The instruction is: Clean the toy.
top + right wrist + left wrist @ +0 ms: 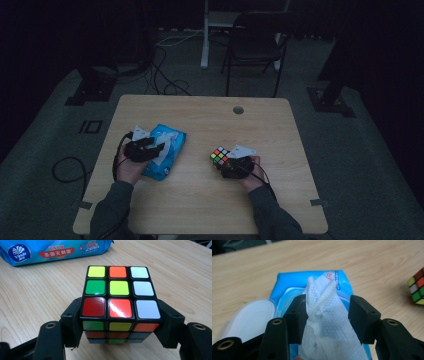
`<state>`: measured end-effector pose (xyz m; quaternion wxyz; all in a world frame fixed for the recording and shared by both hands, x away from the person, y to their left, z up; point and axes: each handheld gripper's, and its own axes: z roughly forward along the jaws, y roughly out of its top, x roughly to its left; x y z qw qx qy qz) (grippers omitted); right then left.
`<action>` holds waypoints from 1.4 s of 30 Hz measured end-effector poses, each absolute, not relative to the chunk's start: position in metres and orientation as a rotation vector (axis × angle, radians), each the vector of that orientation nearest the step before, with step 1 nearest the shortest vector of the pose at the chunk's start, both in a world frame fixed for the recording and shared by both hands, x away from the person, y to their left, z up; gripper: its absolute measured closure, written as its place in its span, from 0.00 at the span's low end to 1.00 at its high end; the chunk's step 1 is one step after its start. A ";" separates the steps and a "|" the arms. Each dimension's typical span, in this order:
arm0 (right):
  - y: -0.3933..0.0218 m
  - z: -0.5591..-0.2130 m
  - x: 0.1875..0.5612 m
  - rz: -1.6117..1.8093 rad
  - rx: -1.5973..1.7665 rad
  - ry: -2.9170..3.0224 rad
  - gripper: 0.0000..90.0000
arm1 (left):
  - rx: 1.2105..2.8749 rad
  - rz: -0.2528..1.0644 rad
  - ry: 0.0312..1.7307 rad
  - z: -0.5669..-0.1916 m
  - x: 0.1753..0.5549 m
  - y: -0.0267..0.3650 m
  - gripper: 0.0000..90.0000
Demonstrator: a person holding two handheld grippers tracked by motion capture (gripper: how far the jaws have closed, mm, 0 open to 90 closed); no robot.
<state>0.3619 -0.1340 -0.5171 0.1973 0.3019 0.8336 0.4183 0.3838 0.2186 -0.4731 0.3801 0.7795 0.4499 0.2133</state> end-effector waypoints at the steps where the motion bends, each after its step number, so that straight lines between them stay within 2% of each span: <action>1: -0.134 -0.518 0.362 1.167 0.849 2.337 0.38 | 2.008 0.545 1.155 -0.475 0.387 0.217 0.55; 3: -0.133 -0.519 0.362 1.162 0.849 2.340 0.38 | 2.020 0.552 1.176 -0.478 0.393 0.215 0.55; 6: -0.133 -0.521 0.362 1.159 0.848 2.340 0.38 | 2.029 0.548 1.213 -0.479 0.401 0.214 0.61; 9: -0.133 -0.521 0.362 1.161 0.852 2.342 0.38 | 2.056 0.559 1.216 -0.481 0.406 0.212 0.73; 13: -0.134 -0.522 0.362 1.163 0.854 2.339 0.38 | 2.056 0.552 1.201 -0.478 0.408 0.213 0.94; 16: -0.135 -0.521 0.363 1.171 0.862 2.328 0.38 | 2.052 0.541 1.173 -0.473 0.406 0.213 0.99; 25: -0.136 -0.521 0.363 1.178 0.867 2.318 0.38 | 2.000 0.536 1.096 -0.454 0.405 0.209 1.00; 34: -0.136 -0.520 0.362 1.186 0.864 2.312 0.38 | 1.953 0.500 0.969 -0.432 0.398 0.187 1.00; 37: -0.136 -0.520 0.361 1.186 0.867 2.314 0.38 | 1.964 0.513 0.988 -0.435 0.400 0.186 0.98; 39: -0.136 -0.520 0.361 1.187 0.862 2.312 0.38 | 1.967 0.518 1.013 -0.438 0.402 0.189 0.94; 40: -0.136 -0.519 0.361 1.187 0.861 2.309 0.38 | 1.972 0.527 1.029 -0.440 0.401 0.190 0.83; 41: -0.137 -0.519 0.361 1.188 0.862 2.309 0.38 | 1.977 0.537 1.041 -0.442 0.400 0.191 0.78; 42: -0.137 -0.519 0.361 1.188 0.862 2.309 0.38 | 1.981 0.545 1.044 -0.444 0.399 0.193 0.78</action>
